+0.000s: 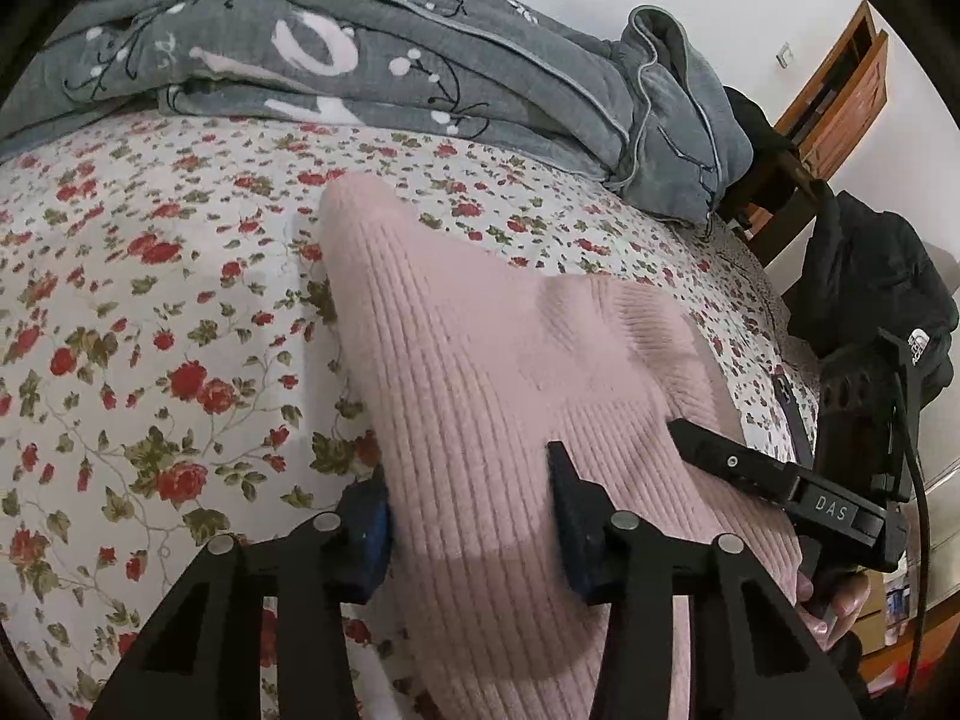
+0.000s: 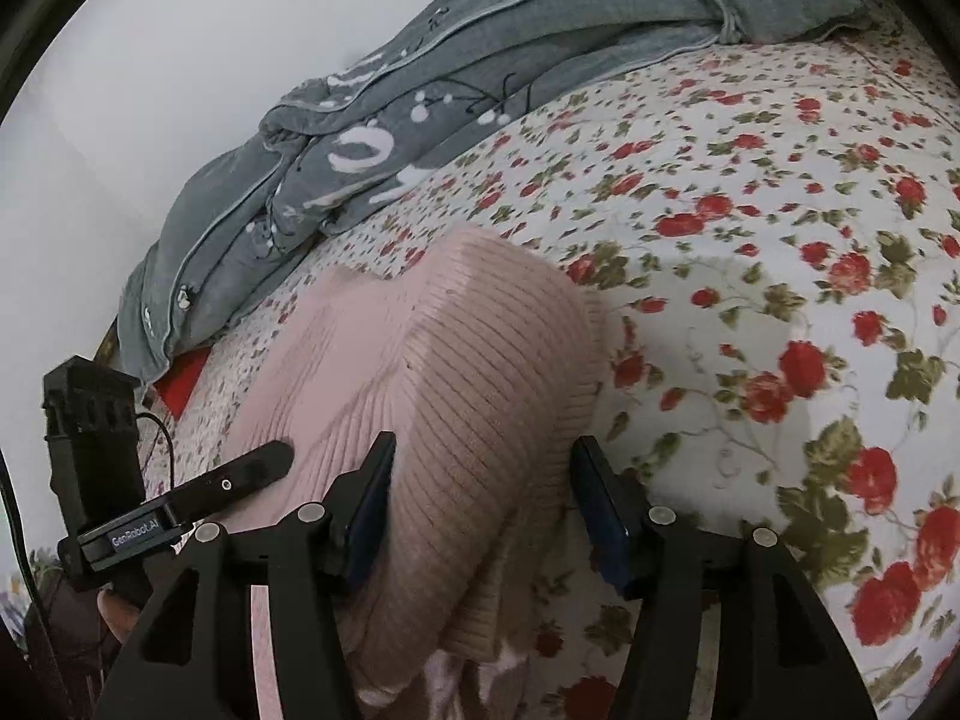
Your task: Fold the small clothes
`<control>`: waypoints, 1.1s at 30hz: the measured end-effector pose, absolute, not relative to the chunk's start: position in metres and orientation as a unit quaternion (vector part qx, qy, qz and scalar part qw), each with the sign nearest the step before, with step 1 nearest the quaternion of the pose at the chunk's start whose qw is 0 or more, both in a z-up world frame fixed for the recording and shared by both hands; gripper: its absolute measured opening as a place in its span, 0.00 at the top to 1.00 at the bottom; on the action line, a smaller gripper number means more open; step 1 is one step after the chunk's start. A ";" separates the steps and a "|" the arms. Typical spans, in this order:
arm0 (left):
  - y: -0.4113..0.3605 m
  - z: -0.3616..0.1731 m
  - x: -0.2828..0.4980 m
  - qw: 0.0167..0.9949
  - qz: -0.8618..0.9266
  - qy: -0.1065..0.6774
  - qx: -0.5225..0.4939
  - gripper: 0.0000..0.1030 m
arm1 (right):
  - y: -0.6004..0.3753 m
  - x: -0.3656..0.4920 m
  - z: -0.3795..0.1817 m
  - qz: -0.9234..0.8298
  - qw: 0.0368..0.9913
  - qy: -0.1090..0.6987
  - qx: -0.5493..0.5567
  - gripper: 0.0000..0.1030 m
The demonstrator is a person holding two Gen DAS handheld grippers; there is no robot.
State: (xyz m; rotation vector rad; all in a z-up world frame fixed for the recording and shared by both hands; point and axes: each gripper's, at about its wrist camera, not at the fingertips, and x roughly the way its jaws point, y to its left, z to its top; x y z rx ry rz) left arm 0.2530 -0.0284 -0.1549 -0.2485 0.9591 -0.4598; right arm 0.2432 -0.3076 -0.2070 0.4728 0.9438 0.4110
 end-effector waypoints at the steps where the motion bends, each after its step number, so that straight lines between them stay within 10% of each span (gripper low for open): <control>1: -0.029 -0.153 0.252 0.856 -0.218 0.454 -0.116 0.60 | -0.306 0.244 -0.207 0.195 0.843 0.448 0.224 0.47; 9: -0.025 -0.133 0.244 0.869 -0.217 0.431 -0.108 0.63 | -0.292 0.236 -0.187 0.192 0.860 0.426 0.205 0.71; 33: 0.065 -0.118 0.354 0.895 -0.137 0.413 -0.103 0.62 | -0.183 0.359 -0.161 0.242 0.861 0.402 0.198 0.73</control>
